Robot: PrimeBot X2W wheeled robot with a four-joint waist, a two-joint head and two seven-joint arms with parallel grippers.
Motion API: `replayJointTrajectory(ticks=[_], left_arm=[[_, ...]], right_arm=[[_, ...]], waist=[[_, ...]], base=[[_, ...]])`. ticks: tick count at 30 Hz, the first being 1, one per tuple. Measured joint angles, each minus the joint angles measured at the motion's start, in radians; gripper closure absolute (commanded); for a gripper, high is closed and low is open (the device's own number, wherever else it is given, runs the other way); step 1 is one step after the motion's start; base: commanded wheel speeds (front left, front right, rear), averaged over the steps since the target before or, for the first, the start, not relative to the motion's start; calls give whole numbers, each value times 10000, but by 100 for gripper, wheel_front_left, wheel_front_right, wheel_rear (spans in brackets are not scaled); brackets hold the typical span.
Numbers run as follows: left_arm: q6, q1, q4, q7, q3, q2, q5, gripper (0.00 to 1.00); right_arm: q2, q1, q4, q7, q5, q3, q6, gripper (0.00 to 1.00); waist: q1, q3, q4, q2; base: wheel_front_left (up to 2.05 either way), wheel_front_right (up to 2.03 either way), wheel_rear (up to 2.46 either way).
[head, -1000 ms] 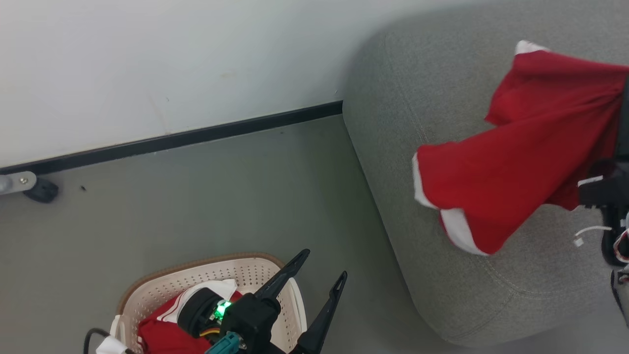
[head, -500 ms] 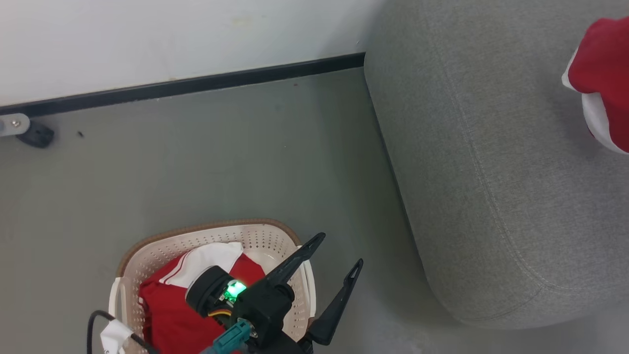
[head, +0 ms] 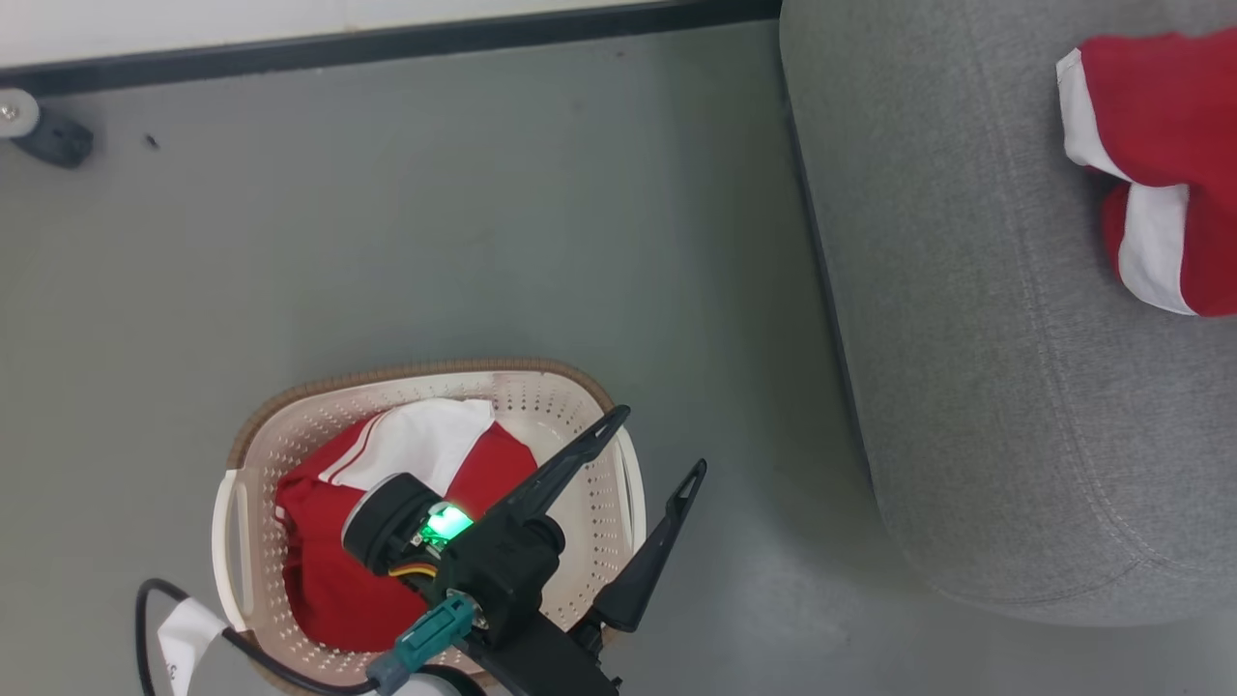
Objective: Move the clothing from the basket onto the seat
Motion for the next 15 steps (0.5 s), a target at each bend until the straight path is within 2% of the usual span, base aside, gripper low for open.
replayJointTrajectory(ticks=[8,10,11,13,14,15], left_arm=[[-12,-197,21,-4,44,107,40,0],[-52,-221,54,-4,40,107,38,0],[-100,-354,257,-19,0,81,38,0],[-146,-354,360,-67,-19,56,38,0],[-174,-355,360,-98,-23,52,38,0],[-174,-355,387,-104,-23,38,38,0]], right_arm=[[117,71,955,0,169,-263,-75,100],[211,78,1218,-2,303,-288,-75,100],[558,88,1952,0,408,-276,-63,100],[571,89,2090,0,408,-272,-58,100],[577,85,2123,0,405,-268,-19,58],[581,69,2186,0,401,-265,8,32]], waist=[[-1,459,43,0],[-1,535,39,-1],[-1,583,49,-1],[-1,542,65,0],[-1,522,73,-1],[-2,498,80,-1]], base=[[0,0,0],[0,0,0],[0,0,0],[0,0,0],[0,0,0],[0,0,0]])
